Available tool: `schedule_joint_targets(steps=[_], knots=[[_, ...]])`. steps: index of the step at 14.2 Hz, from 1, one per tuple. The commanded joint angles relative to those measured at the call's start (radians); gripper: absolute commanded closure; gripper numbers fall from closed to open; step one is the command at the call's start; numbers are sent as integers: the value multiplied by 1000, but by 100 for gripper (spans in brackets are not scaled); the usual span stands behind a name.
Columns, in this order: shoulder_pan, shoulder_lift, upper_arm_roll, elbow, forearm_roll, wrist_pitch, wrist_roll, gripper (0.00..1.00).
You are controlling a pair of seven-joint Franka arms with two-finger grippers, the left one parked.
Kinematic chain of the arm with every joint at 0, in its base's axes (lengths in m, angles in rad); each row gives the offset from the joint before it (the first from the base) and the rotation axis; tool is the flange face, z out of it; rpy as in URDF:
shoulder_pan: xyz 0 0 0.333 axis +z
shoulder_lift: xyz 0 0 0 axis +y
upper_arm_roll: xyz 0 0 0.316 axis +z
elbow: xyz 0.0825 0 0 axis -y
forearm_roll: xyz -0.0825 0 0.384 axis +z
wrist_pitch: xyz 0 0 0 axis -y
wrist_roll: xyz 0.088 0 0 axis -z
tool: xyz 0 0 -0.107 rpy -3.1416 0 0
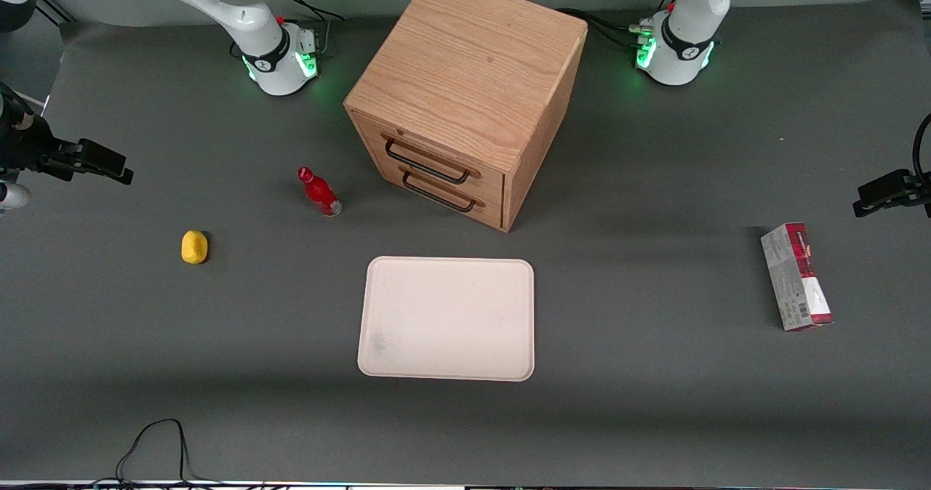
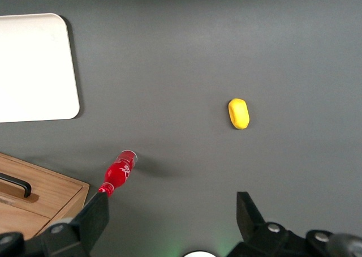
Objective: Place coke bottle on tray
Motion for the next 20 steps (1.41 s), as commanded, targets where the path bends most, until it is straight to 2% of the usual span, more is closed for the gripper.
schedule_joint_targets(steps=[1, 8, 10, 15, 17, 20], knots=[[23, -29, 5, -25, 14, 0, -2, 0], [106, -59, 6, -71, 25, 9, 38, 0], [149, -71, 6, -90, 54, 14, 101, 0], [287, -81, 5, -108, 53, 17, 221, 0], [301, -97, 6, -130, 53, 17, 227, 0], [339, -228, 8, -298, 53, 81, 228, 0]])
